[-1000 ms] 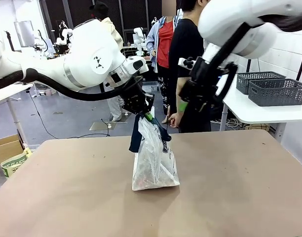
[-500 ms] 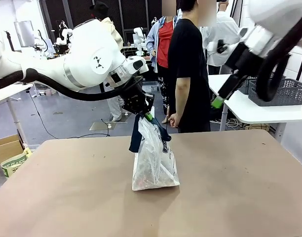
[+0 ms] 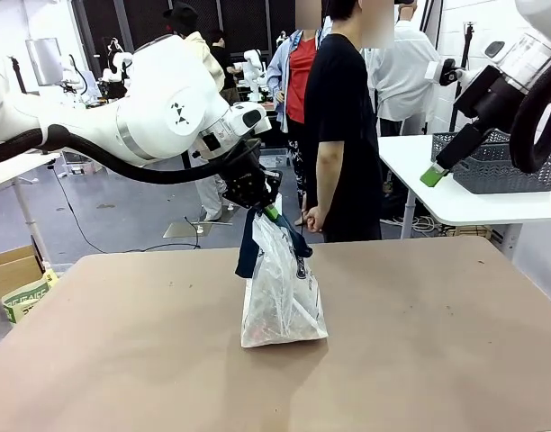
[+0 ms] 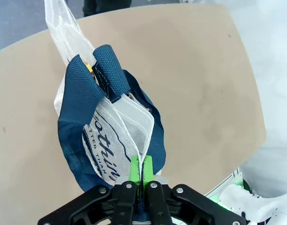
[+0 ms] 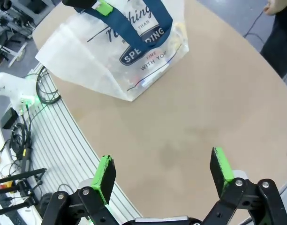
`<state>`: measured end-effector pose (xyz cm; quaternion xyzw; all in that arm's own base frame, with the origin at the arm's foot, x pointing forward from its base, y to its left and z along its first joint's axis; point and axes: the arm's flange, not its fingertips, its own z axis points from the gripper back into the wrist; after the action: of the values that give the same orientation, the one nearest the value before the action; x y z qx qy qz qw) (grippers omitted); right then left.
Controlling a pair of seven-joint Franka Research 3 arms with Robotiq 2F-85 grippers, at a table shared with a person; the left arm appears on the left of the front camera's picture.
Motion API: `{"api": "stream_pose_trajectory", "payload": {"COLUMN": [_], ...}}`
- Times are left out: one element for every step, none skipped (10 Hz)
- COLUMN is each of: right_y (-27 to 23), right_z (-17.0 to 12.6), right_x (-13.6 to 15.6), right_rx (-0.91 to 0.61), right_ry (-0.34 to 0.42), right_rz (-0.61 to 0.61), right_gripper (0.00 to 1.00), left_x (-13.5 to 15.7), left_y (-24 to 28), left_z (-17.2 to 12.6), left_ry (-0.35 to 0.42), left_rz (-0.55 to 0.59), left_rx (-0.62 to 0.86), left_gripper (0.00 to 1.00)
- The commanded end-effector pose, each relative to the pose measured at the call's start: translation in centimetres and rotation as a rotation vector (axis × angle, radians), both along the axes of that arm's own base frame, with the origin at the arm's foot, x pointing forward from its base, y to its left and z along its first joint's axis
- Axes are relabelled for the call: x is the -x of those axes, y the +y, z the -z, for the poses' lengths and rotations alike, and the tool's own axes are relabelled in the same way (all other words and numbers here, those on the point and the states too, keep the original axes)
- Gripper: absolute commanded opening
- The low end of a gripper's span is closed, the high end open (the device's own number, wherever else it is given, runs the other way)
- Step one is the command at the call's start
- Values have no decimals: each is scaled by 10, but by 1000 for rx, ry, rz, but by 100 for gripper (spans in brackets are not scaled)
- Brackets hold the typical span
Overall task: Transfer purchased items from the store into the shopping bag.
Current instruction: Move the Reusable shopping bag to the right side of the table.
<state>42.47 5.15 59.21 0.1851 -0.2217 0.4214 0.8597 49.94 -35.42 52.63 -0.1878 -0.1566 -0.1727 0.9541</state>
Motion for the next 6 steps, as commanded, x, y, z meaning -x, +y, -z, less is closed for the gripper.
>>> {"api": "stream_pose_trajectory", "payload": {"right_y": [6, 6, 6, 6, 6, 6], "right_z": [-1, -1, -1, -1, -1, -1], "right_x": [3, 3, 3, 3, 3, 3], "right_rx": [10, 10, 10, 10, 10, 10], "right_ry": [-1, -1, -1, -1, -1, -1], "right_rz": [1, 1, 1, 1, 1, 1], "right_gripper": [100, 100, 100, 100, 100, 100], "left_x": [1, 1, 1, 1, 1, 1], "left_y": [2, 2, 2, 2, 2, 2], "left_z": [1, 1, 1, 1, 1, 1], "left_ry": [3, 3, 3, 3, 3, 3], "left_rz": [-1, -1, -1, -1, -1, -1], "left_rx": [-4, -4, -4, -4, -4, -4], "left_gripper": [0, 0, 0, 0, 0, 0]}}
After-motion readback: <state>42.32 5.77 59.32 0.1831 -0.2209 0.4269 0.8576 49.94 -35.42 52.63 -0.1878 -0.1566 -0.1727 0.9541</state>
